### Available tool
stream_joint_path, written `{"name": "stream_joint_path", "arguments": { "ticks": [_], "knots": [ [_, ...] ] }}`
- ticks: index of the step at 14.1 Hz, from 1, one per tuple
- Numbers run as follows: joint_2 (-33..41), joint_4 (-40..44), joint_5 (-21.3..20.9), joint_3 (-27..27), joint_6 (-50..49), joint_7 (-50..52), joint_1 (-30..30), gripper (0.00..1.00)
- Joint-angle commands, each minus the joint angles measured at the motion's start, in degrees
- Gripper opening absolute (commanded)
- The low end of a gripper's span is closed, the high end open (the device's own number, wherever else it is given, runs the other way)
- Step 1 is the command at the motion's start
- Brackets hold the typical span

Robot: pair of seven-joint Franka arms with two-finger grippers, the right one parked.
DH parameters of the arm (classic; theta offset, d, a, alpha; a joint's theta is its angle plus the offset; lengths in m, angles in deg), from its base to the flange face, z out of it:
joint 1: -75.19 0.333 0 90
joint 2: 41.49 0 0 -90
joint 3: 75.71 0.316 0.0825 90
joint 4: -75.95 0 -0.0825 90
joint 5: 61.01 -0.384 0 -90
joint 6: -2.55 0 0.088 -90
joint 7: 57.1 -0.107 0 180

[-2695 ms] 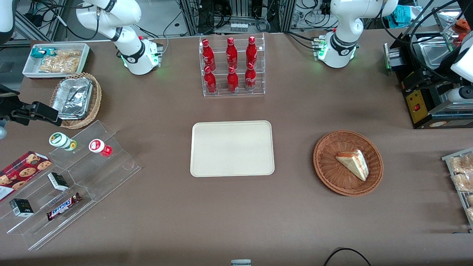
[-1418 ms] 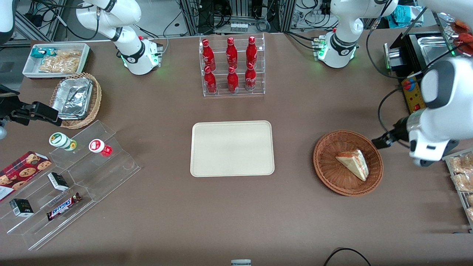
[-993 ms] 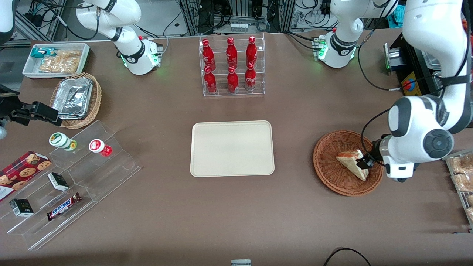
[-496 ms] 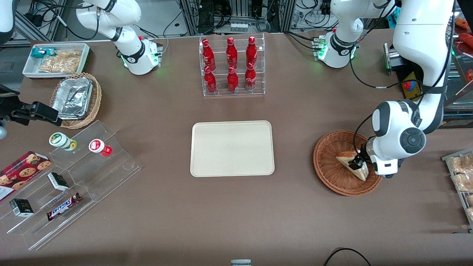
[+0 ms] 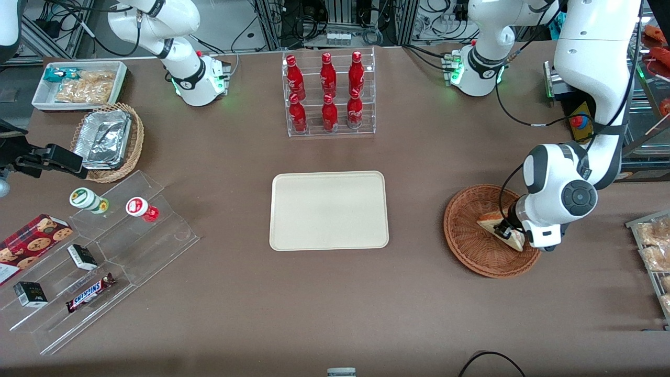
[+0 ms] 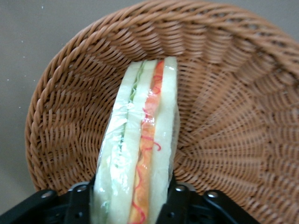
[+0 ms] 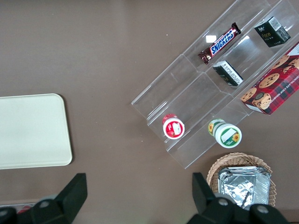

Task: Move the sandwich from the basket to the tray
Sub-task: 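Lift the sandwich and carry it with the left gripper over the cream tray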

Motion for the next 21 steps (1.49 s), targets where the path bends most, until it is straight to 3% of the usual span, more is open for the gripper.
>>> {"name": "stream_joint_path", "arguments": {
  "ticks": [1, 6, 7, 9, 11, 16, 21],
  "knots": [
    [-0.06, 3.77, -0.69, -1.98, -1.30, 1.85, -0.44, 0.17],
    [-0.32, 16.68, -1.04, -12.77, -17.29, 1.84, -0.53, 0.18],
    [-0.50, 18.27, -2.35, -15.76, -18.01, 1.84, -0.61, 0.18],
    [-2.25, 19.85, -10.23, -21.66, -17.84, 1.67, -2.71, 0.19],
    [-5.67, 23.45, -13.87, -22.21, -18.01, 1.76, -8.58, 0.19],
    [-14.90, 33.57, -14.23, -22.12, -17.84, 1.67, -19.84, 0.19],
    [-23.07, 40.93, -14.58, -21.60, -17.49, 1.58, -27.32, 0.21]
  ]
}}
